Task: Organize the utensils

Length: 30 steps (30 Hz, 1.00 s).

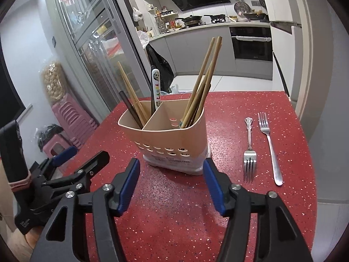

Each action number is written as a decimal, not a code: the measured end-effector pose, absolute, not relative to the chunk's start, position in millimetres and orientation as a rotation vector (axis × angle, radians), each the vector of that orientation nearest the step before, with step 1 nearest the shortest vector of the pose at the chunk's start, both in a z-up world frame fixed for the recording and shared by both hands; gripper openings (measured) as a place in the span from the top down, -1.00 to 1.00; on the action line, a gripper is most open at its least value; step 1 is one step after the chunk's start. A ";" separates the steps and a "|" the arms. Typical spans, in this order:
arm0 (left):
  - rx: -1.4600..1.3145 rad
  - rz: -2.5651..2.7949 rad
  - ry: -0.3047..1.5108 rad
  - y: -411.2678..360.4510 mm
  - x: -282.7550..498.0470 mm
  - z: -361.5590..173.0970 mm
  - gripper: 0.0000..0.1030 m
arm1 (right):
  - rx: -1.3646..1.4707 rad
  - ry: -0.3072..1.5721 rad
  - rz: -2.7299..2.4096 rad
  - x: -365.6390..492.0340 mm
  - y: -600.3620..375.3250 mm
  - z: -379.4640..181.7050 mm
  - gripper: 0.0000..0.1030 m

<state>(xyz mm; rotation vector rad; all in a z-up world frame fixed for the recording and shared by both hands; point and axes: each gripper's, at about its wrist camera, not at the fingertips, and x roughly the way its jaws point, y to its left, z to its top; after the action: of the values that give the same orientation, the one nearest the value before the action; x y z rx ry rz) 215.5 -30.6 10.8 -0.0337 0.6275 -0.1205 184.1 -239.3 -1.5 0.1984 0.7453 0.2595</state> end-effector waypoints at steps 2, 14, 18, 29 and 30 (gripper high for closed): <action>-0.045 -0.128 0.629 -29.9 212.6 10.0 -1.00 | 0.180 0.725 0.223 179.5 -238.6 -1.0 -0.67; 0.002 -0.066 0.644 -29.1 185.7 4.6 -1.00 | 0.129 0.683 0.103 159.5 -241.7 -6.5 -1.00; -0.005 -0.070 0.665 -25.7 179.5 0.1 -1.00 | 0.120 0.693 0.105 153.7 -239.8 -9.9 -1.00; 0.001 -0.062 0.702 -22.1 168.8 -10.6 -1.00 | 0.064 0.708 0.098 143.7 -233.0 -16.9 -1.00; 0.001 -0.061 0.703 -21.8 168.5 -10.9 -1.00 | 0.061 0.708 0.097 142.9 -233.1 -16.9 -1.00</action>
<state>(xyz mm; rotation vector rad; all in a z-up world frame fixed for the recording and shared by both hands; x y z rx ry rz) 168.5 -21.8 -10.9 0.0011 0.7031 -0.0614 142.9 -233.1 -16.9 0.0611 0.7076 0.0966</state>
